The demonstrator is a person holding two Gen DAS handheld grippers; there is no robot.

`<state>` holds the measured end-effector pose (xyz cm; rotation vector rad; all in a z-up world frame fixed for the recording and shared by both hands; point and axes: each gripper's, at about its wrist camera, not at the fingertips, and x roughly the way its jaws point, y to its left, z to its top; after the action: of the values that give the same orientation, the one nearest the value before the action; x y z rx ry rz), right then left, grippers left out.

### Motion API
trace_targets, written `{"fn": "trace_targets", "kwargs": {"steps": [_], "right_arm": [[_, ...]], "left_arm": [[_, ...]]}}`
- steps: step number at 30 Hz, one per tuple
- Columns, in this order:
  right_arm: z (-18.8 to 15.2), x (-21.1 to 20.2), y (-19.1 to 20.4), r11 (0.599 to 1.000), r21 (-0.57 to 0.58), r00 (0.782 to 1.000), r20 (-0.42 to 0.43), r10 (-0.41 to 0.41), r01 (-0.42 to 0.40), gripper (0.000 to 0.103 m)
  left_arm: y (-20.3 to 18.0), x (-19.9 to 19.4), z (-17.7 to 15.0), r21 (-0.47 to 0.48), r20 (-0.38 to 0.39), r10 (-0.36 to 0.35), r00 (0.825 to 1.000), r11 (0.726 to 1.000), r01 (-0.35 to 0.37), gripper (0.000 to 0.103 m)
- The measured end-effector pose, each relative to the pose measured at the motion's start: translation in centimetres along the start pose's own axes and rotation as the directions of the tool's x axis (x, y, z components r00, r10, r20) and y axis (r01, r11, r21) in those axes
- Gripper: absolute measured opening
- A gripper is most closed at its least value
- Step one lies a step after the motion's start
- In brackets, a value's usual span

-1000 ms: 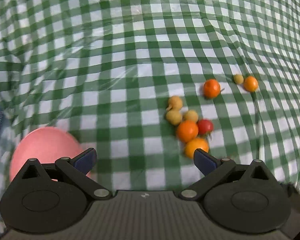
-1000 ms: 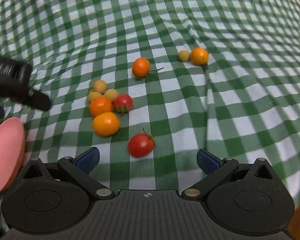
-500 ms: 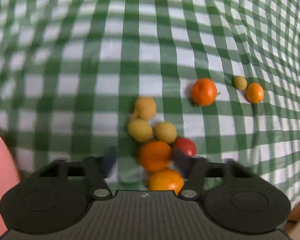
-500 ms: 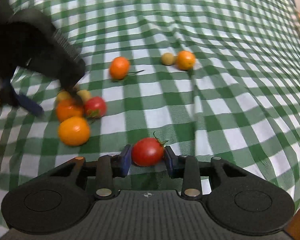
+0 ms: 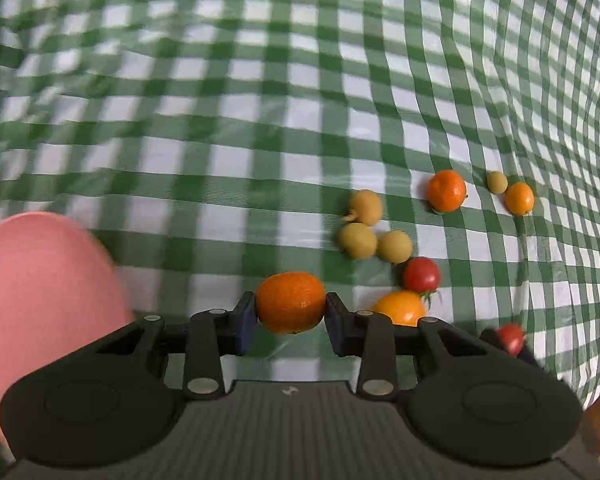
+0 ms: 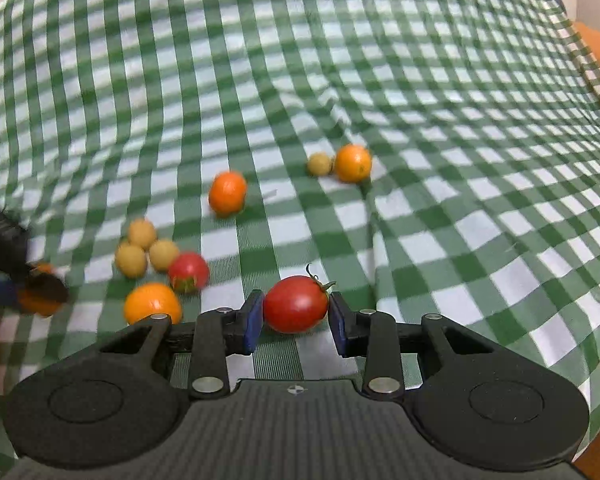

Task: Organize fruits
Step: 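Grasp a tangerine with the left tool while the right tool grasps a red tomato, then carry the tangerine and tomato to the pink plate and release both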

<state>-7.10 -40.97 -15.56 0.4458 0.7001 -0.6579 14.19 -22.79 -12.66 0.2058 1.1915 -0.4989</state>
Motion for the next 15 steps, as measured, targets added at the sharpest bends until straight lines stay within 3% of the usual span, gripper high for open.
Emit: {"fn": "trace_targets", "kwargs": {"steps": [7,15], "right_arm": [[0.0,-6.8,1.4,0.998,-0.052,0.997,0.066,0.050,-0.047,0.036],[-2.2,-15.5,3.3,0.979,-0.103,0.982,0.051,0.181,-0.175,0.036]], "left_arm": [[3.5,-8.0,-3.9,-0.001,0.104,0.028,0.994,1.000,-0.028,0.041],[7.9,-14.9,-10.3,-0.023,0.152,0.063,0.986,0.998,-0.060,0.041]]}}
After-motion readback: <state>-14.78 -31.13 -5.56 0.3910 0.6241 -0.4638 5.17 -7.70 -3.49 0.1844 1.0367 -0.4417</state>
